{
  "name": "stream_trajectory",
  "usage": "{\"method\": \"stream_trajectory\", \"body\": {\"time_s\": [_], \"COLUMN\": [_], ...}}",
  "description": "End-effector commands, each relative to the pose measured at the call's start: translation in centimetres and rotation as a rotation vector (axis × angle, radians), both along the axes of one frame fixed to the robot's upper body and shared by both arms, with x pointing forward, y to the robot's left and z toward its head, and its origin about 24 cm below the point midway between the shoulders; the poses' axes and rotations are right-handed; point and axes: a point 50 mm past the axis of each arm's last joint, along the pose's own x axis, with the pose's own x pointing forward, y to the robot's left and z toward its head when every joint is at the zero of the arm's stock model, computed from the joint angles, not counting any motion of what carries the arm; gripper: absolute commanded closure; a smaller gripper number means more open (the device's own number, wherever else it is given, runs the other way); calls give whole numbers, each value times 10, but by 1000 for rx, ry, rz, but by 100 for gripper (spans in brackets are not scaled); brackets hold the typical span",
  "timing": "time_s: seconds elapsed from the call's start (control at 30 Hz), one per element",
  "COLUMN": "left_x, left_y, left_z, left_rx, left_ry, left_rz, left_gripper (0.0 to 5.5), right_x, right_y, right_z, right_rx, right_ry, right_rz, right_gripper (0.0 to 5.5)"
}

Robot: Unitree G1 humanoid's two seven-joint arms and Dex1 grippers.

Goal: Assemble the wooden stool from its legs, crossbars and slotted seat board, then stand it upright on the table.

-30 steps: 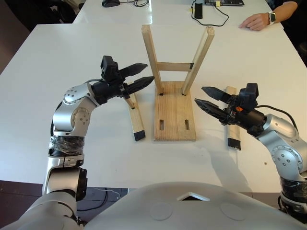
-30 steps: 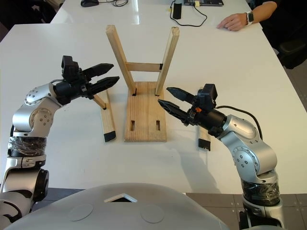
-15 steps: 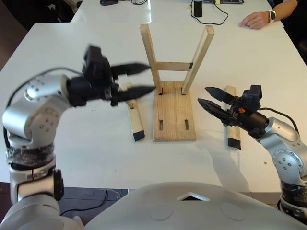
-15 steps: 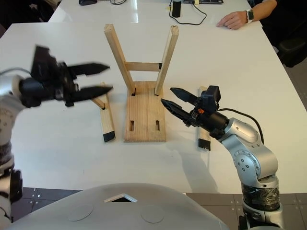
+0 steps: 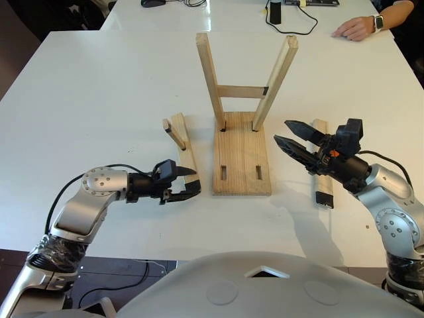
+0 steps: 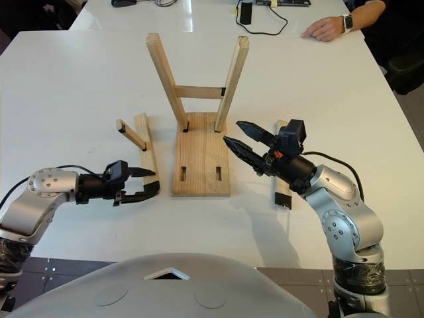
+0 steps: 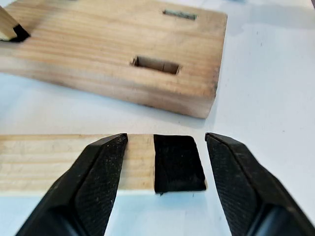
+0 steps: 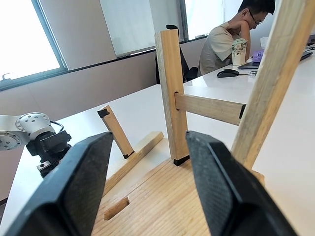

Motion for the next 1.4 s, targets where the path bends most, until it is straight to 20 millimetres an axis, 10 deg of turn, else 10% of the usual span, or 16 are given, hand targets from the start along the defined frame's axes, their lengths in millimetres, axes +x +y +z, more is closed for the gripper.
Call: {"method": "stream_trajectory", "body": {"time_s": [0.03, 0.3, 0.47, 1.03, 1.4], "left_x": [6, 31, 38, 18, -3], "left_y": [32, 61, 38, -4, -12], "left_z": [2, 20, 44, 58, 24], "left_rx": [162, 246, 39, 137, 152], "left_ry": [5, -71, -57, 20, 258], "left_rz": [-32, 14, 65, 564, 784], "left_gripper": [256, 256, 256, 256, 256], "right_x": [-3, -3, -5, -16, -14], "right_y": [1, 1, 0, 2, 2], "right_z": [-2, -4, -5, -11, -11], "right_rx": [-1, -2, -6, -17, -21], "right_ry": [-4, -7, -5, 5, 0], "right_rz": [-27, -39, -46, -97, -97], "right_gripper": [282, 282, 282, 282, 282]}}
